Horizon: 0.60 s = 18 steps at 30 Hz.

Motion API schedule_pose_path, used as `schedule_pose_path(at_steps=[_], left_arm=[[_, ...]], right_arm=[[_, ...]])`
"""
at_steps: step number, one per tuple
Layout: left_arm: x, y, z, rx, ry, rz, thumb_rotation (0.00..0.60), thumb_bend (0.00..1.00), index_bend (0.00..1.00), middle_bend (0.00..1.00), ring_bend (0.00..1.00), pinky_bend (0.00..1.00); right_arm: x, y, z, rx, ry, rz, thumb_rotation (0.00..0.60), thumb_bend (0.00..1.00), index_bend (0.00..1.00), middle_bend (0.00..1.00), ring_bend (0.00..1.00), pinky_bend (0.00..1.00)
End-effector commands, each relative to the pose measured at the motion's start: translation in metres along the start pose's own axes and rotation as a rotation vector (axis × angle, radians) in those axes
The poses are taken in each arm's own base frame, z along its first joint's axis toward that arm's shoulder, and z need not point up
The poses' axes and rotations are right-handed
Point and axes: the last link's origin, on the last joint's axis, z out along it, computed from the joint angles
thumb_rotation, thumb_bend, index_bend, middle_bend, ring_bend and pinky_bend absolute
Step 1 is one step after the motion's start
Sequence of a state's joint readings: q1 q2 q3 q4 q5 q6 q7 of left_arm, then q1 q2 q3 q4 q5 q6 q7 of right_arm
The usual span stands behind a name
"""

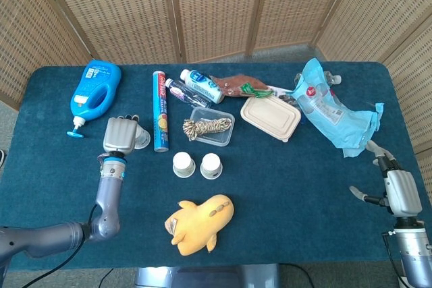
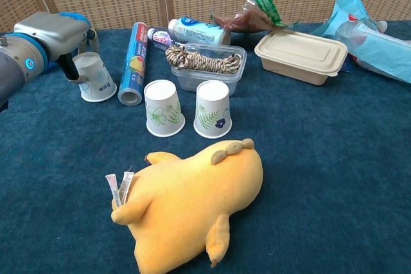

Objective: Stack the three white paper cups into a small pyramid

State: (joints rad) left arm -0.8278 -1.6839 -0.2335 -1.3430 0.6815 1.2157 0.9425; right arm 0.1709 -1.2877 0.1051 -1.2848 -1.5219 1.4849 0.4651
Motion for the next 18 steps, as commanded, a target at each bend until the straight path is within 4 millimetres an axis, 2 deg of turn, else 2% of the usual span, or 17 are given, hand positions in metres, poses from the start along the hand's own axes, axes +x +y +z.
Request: schedule_pose_path(at_steps=[1, 9, 18], left_arm=[[0.014, -0.008, -0.007, -0.022, 0.026, -0.064, 0.6, 0.34, 0.31, 0.49, 0.48, 0.6], [0.053, -0.018, -0.028, -0.08, 0.079, -0.16, 0.6, 0.33, 0.32, 0.5, 0.49, 0.6], [0.09, 0.005, -0.06, -0.198, 0.093, -0.237, 0.6, 0.34, 0.32, 0.5, 0.49, 0.6]], right_arm=[[0.0, 0.0, 0.0, 0.0, -0.002, 0.001, 0.6, 0.03, 0.0, 0.2, 0.15, 0.34], [-0.002, -0.002, -0.001, 0.004, -0.006, 0.003, 0.6, 0.04, 0.0, 0.2, 0.15, 0.34], [-0.001, -0.003, -0.001, 0.009, -0.005, 0.002, 0.6, 0.04, 0.0, 0.2, 0.15, 0.34]])
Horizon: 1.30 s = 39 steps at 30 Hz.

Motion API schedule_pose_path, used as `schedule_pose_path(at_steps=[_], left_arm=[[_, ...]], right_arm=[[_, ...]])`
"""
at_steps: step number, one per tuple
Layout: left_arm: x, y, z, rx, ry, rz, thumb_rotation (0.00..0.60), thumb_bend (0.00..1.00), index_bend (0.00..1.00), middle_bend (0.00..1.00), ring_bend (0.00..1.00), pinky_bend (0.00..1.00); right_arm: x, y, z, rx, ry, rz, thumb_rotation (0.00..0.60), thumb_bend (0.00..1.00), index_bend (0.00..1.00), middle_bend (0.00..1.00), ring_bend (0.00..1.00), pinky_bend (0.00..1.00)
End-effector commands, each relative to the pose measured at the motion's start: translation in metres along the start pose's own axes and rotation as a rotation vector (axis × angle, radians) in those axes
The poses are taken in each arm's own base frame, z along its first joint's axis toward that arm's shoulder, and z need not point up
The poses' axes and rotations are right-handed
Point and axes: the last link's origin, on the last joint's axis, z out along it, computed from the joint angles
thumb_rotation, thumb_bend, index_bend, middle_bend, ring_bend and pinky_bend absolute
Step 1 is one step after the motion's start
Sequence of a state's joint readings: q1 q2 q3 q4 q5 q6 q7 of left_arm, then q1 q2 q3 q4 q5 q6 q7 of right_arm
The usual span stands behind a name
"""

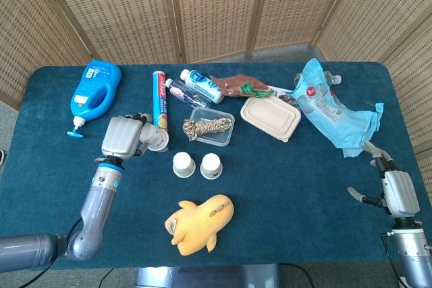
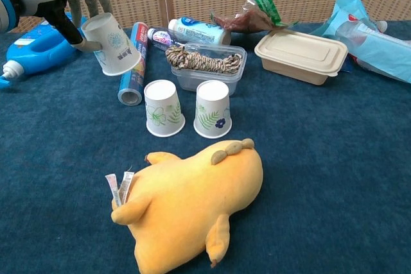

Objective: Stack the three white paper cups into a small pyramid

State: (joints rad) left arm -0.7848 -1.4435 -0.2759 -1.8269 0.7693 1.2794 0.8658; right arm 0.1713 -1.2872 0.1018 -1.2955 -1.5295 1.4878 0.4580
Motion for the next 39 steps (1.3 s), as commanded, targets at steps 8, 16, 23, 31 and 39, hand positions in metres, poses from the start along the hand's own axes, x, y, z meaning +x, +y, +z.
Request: schedule_pose_path(at_steps=[8, 16, 23, 31, 39], left_arm=[[0.027, 0.044, -0.014, -0.086, 0.034, -0.029, 0.6, 0.34, 0.32, 0.5, 0.49, 0.6], [0.02, 0.079, -0.013, -0.111, 0.022, -0.008, 0.6, 0.33, 0.32, 0.5, 0.49, 0.6], [0.008, 0.097, -0.015, -0.117, 0.011, 0.003, 0.6, 0.33, 0.31, 0.5, 0.49, 0.6], [0.006, 0.106, -0.017, -0.124, 0.012, 0.026, 0.6, 0.33, 0.31, 0.5, 0.49, 0.6], [0.003, 0.114, -0.019, -0.134, 0.005, 0.047, 0.6, 0.33, 0.31, 0.5, 0.49, 0.59]], right_arm=[[0.0, 0.001, 0.001, -0.005, -0.002, 0.005, 0.6, 0.04, 0.0, 0.2, 0.15, 0.34], [0.0, 0.002, 0.0, -0.006, -0.002, 0.008, 0.6, 0.04, 0.0, 0.2, 0.15, 0.34], [0.001, 0.003, 0.0, -0.008, -0.002, 0.013, 0.6, 0.04, 0.0, 0.2, 0.15, 0.34], [0.0, 0.003, 0.0, -0.008, -0.003, 0.011, 0.6, 0.04, 0.0, 0.2, 0.15, 0.34], [0.001, 0.003, 0.0, -0.01, -0.001, 0.016, 0.6, 0.04, 0.0, 0.2, 0.15, 0.34]])
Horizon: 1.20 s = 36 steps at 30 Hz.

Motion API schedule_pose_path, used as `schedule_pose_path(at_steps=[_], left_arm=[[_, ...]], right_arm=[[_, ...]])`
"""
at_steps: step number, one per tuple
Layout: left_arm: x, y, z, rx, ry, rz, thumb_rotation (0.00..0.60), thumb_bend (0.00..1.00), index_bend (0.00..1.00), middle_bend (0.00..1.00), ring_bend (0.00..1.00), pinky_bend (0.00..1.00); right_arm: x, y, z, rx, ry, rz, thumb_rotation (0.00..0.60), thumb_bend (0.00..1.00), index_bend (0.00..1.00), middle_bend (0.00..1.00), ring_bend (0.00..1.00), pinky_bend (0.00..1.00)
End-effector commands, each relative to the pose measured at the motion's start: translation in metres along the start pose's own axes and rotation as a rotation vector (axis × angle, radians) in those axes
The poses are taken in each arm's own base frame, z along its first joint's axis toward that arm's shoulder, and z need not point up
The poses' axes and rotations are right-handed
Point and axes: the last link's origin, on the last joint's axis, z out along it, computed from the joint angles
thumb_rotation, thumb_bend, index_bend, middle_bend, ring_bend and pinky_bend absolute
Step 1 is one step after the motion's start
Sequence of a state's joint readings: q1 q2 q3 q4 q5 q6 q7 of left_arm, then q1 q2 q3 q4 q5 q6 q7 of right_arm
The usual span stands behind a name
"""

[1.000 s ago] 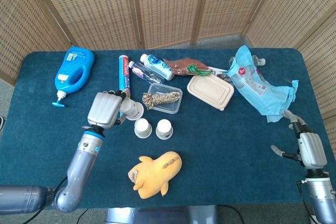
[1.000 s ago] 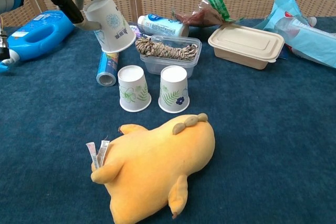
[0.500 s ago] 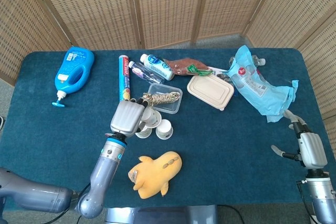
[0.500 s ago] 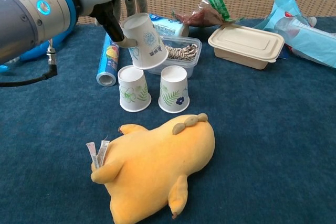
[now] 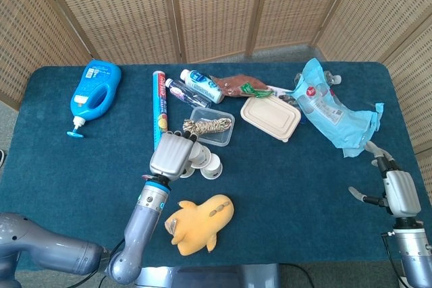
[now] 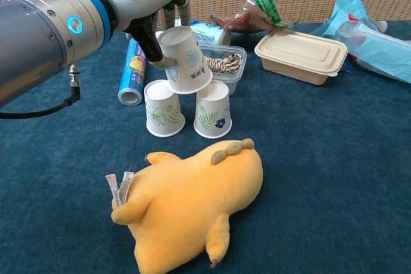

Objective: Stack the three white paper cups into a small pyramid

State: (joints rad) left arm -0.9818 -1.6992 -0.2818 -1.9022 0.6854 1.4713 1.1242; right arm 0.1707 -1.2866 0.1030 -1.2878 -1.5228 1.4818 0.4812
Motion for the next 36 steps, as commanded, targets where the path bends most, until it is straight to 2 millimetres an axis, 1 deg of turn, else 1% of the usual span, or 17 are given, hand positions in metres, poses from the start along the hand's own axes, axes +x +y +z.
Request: schedule_pose_path(at_steps=[1, 7, 15, 30, 32, 34, 35, 36], left_arm=[[-0.001, 0.003, 0.0, -0.003, 0.0, 0.007, 0.6, 0.33, 0.31, 0.5, 0.49, 0.59], [-0.002, 0.007, 0.0, -0.003, -0.004, 0.023, 0.6, 0.33, 0.31, 0.5, 0.48, 0.58], [0.003, 0.008, -0.002, 0.004, 0.004, 0.04, 0.6, 0.33, 0.31, 0.5, 0.48, 0.58], [-0.004, 0.01, -0.002, 0.009, -0.017, 0.06, 0.6, 0.33, 0.3, 0.49, 0.47, 0.57], [-0.004, 0.012, -0.002, 0.004, -0.021, 0.061, 0.6, 0.33, 0.26, 0.43, 0.43, 0.55], [-0.004, 0.013, -0.003, -0.002, -0.03, 0.053, 0.6, 0.32, 0.2, 0.29, 0.32, 0.5], [-0.004, 0.013, -0.002, -0.003, -0.03, 0.058, 0.6, 0.31, 0.19, 0.24, 0.28, 0.48], [-0.005, 0.013, -0.003, -0.004, -0.032, 0.065, 0.6, 0.31, 0.17, 0.2, 0.26, 0.46]], right_arm=[[0.0, 0.0, 0.0, -0.001, 0.0, 0.001, 0.6, 0.04, 0.0, 0.2, 0.15, 0.34], [0.001, 0.0, 0.0, -0.001, 0.001, 0.004, 0.6, 0.04, 0.0, 0.2, 0.15, 0.34], [0.001, 0.0, 0.0, 0.001, 0.002, 0.004, 0.6, 0.04, 0.0, 0.2, 0.15, 0.34], [0.001, 0.0, 0.0, 0.0, 0.003, 0.003, 0.6, 0.04, 0.0, 0.2, 0.15, 0.34], [0.001, 0.0, 0.0, 0.0, 0.002, 0.004, 0.6, 0.04, 0.0, 0.2, 0.15, 0.34], [0.001, 0.0, 0.0, 0.0, 0.003, 0.004, 0.6, 0.04, 0.0, 0.2, 0.15, 0.34], [0.001, 0.0, 0.0, 0.0, 0.003, 0.004, 0.6, 0.04, 0.0, 0.2, 0.15, 0.34], [0.001, 0.0, 0.0, 0.0, 0.003, 0.004, 0.6, 0.04, 0.0, 0.2, 0.15, 0.34]])
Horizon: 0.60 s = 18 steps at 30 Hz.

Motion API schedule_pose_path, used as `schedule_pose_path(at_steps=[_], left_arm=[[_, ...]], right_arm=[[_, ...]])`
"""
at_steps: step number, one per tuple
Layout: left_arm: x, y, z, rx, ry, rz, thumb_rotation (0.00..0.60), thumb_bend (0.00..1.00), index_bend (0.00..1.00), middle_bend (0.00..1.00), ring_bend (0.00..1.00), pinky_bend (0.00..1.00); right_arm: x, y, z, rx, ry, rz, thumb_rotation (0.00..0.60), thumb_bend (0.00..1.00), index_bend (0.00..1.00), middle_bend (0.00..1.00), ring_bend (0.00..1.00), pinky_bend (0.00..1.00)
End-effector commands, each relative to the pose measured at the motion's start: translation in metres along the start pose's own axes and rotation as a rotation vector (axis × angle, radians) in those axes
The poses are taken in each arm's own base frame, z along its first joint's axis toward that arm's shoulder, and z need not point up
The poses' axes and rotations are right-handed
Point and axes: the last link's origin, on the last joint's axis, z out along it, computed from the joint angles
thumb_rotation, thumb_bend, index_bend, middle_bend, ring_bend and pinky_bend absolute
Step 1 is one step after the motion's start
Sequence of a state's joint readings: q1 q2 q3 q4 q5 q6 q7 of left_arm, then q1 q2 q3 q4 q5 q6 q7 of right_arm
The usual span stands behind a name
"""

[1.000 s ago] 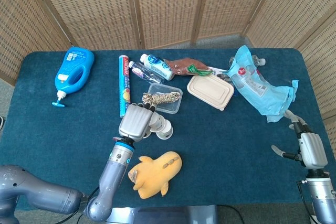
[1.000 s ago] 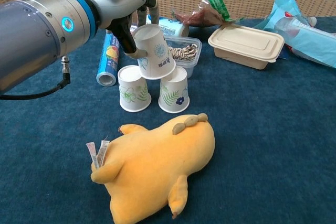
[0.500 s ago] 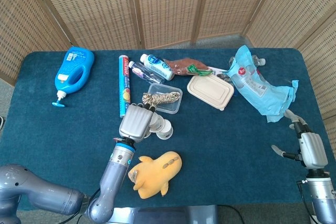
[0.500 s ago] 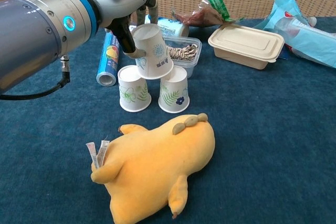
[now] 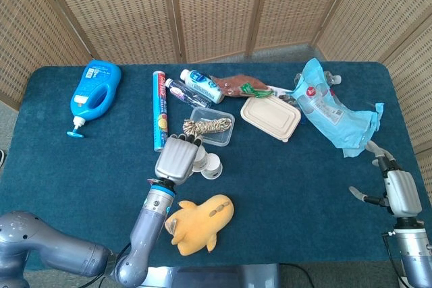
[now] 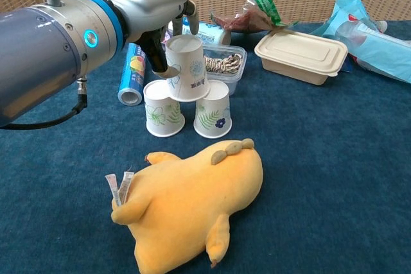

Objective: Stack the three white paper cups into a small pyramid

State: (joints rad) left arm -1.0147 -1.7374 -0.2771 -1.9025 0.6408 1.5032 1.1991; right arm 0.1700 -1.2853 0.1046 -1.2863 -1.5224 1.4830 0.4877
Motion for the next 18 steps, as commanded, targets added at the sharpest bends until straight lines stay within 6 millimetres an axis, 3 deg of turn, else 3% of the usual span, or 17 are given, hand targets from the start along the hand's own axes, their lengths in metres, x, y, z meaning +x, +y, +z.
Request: schedule_pose_path(at_steps=[1, 4, 7, 13, 18], left_arm=[[0.0, 0.0, -0.001, -0.003, -0.005, 0.009, 0.6, 0.31, 0.15, 0.17, 0.23, 0.45], [0.0, 0.0, -0.002, -0.008, -0.01, 0.008, 0.6, 0.31, 0.12, 0.06, 0.15, 0.42], [0.002, -0.001, -0.002, -0.011, -0.002, 0.007, 0.6, 0.31, 0.11, 0.01, 0.12, 0.41], [0.013, -0.01, -0.004, -0.006, 0.027, -0.023, 0.6, 0.31, 0.07, 0.0, 0.04, 0.38], [0.021, -0.029, -0.007, 0.022, 0.04, -0.013, 0.6, 0.31, 0.03, 0.0, 0.0, 0.34]], right_arm=[[0.0, 0.0, 0.0, 0.0, 0.0, 0.0, 0.6, 0.04, 0.0, 0.2, 0.15, 0.34], [0.0, 0.0, 0.0, 0.0, 0.0, -0.001, 0.6, 0.04, 0.0, 0.2, 0.15, 0.34], [0.0, 0.0, 0.0, -0.001, -0.001, -0.002, 0.6, 0.04, 0.0, 0.2, 0.15, 0.34], [-0.001, 0.001, 0.0, -0.002, -0.002, -0.005, 0.6, 0.04, 0.0, 0.2, 0.15, 0.34], [-0.001, 0.001, 0.0, -0.001, -0.004, -0.008, 0.6, 0.04, 0.0, 0.2, 0.15, 0.34]])
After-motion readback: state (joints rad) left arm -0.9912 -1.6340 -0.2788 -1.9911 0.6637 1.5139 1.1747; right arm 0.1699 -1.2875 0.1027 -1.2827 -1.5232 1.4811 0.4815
